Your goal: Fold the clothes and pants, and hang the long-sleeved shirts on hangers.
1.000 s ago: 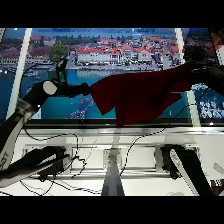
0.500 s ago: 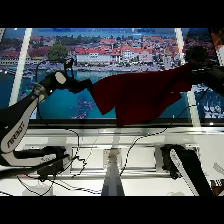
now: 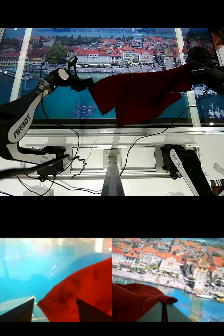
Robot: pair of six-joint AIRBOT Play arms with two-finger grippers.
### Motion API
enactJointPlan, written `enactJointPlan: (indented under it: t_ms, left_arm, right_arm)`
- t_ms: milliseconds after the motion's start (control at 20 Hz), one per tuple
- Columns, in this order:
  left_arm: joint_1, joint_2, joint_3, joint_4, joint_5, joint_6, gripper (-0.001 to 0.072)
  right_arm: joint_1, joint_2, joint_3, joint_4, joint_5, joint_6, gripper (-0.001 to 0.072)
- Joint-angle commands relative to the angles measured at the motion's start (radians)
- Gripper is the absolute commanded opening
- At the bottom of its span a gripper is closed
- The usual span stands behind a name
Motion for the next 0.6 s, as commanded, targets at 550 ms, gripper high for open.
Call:
enactJointPlan:
  t_ms: [550]
  left_arm:
    - [0.042,0.161,0.210,-0.244,-0.089,0.320,0.0020]
  right_arm:
    - [-0.001,0.003,0.024,0.010,-0.166,-0.001,0.0015]
